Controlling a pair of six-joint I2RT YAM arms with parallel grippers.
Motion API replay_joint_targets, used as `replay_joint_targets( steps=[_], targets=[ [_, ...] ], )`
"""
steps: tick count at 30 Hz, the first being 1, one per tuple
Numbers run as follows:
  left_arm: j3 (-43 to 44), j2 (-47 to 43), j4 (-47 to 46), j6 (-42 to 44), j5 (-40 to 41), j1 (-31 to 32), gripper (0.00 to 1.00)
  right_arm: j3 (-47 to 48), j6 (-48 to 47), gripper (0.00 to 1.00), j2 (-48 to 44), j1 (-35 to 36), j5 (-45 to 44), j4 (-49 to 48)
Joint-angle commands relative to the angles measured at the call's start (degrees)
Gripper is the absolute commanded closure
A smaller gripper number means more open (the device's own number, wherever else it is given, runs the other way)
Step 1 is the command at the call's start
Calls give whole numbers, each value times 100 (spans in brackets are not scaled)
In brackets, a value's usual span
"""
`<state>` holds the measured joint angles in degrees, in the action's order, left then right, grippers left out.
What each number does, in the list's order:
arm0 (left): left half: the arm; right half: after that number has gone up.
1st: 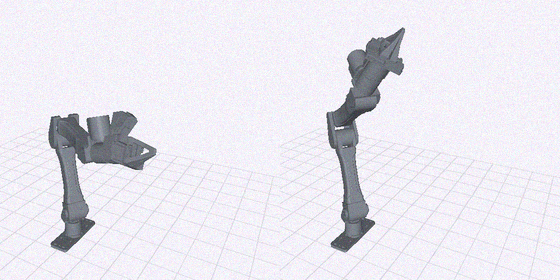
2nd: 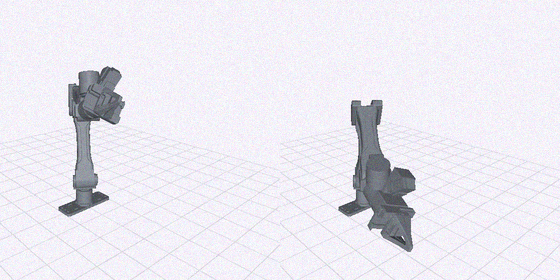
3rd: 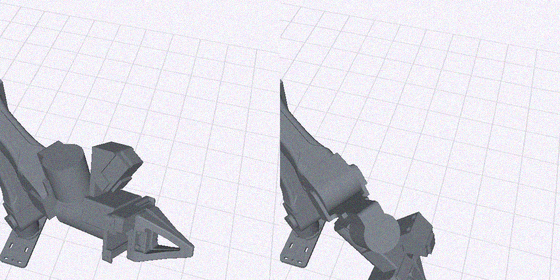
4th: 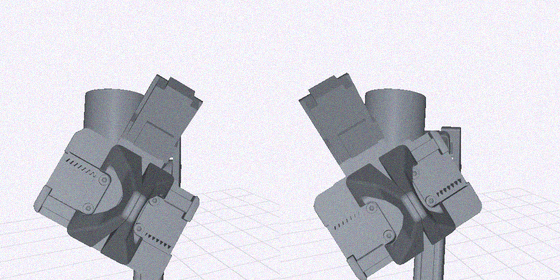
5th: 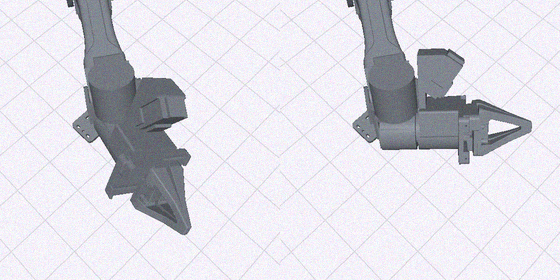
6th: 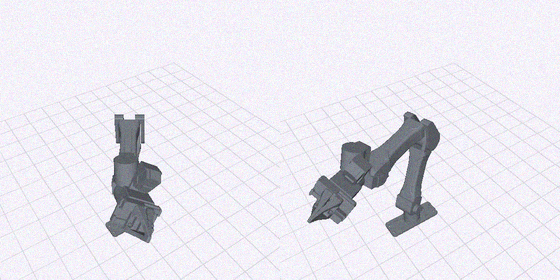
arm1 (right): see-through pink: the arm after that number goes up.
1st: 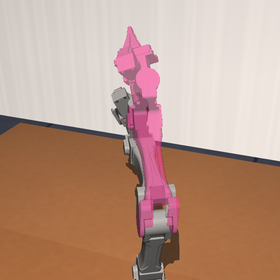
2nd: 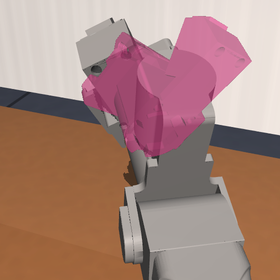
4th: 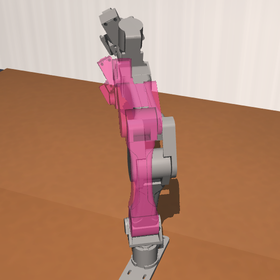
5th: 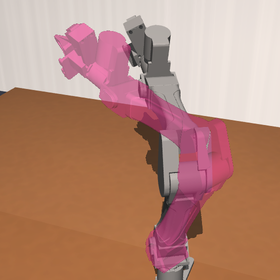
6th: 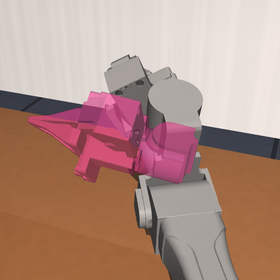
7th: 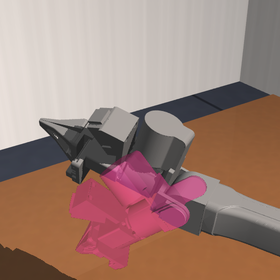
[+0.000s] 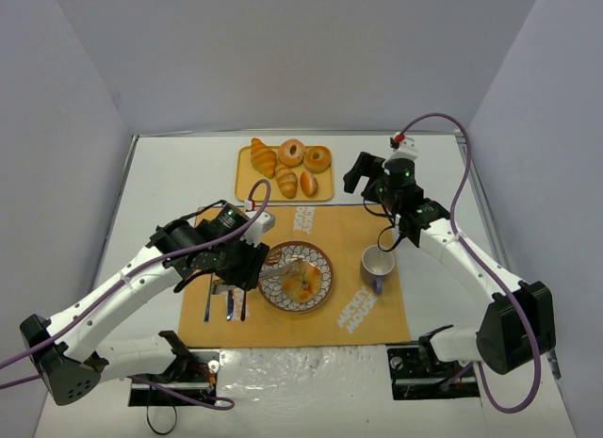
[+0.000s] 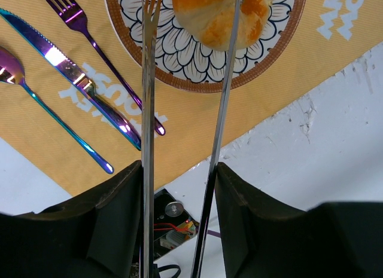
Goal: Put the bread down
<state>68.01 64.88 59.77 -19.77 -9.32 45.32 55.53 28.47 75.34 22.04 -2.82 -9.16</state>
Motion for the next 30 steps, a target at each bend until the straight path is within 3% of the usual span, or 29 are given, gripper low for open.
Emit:
replay_joint_targets(
  steps=[1, 19, 30],
  targets=[
    [474, -157, 57, -24, 211, 29, 57, 134, -42, 5, -288, -33, -185, -269],
    [1550, 186, 175, -228, 1334, -247, 56, 151, -96, 4, -346, -43, -167, -261],
    [1841, 474, -163, 85, 791, -1629, 56, 133, -140, 4, -415, -103, -132, -253]
  ],
)
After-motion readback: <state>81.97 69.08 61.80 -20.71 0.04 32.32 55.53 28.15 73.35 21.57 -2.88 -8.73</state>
